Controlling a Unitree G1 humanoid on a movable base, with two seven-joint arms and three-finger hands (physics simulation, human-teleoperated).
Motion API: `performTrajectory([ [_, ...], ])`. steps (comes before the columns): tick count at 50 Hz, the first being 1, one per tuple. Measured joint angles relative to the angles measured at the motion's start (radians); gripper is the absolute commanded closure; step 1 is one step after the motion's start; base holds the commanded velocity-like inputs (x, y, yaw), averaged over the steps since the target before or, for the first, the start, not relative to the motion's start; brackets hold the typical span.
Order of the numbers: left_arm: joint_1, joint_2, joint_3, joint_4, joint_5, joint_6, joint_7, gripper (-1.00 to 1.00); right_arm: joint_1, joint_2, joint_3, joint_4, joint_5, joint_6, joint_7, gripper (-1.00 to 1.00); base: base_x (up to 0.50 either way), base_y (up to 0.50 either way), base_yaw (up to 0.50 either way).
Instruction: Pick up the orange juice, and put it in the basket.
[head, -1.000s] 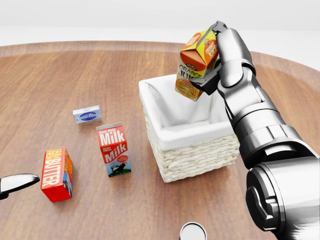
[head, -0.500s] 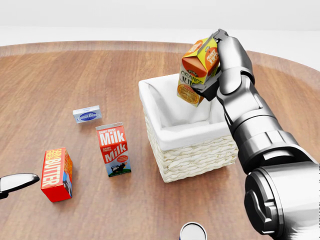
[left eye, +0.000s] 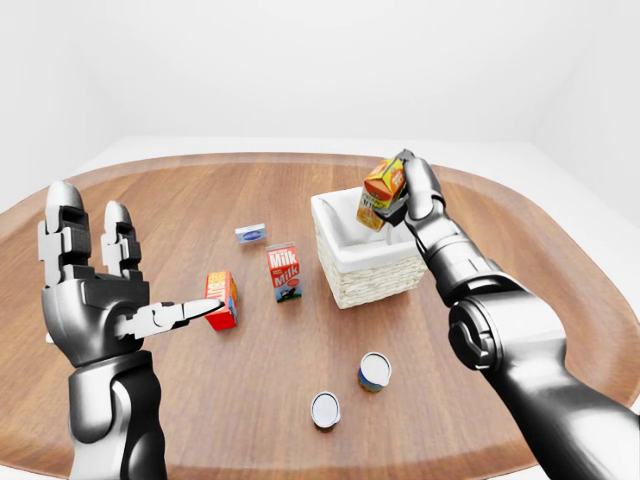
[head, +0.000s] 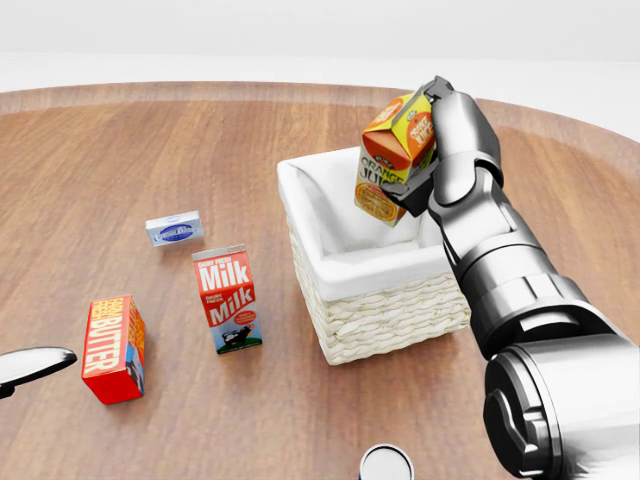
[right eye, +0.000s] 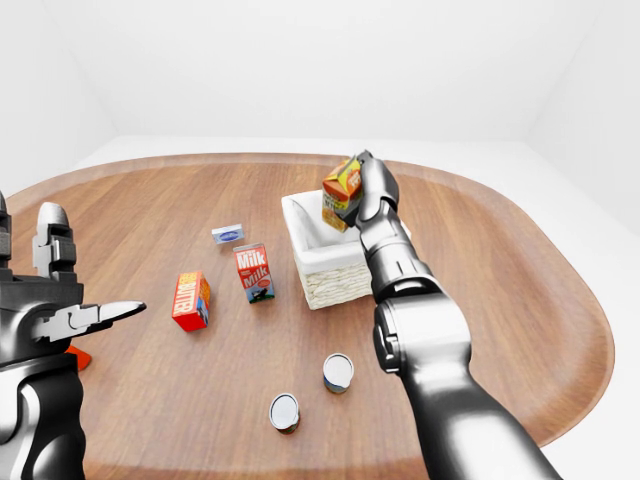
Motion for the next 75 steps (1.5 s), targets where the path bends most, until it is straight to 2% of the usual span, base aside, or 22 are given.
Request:
performTrajectory([
  [27, -0.001, 0.001, 0.002, -0.003, -0.004, 0.0, 0.002, -1.0, 0.025, 0.01, -0.018, 0.003, -0.022, -0.001, -0.018, 1.0, 0.0, 0.0, 0.0],
  [75, -0.006, 0.004, 0.003, 0.017, -0.008, 0.0, 0.003, -1.0, 0.083, 0.035, -0.044, 0.008, -0.077, -0.08, -0.095, 1.0, 0.0, 0.0, 0.0],
])
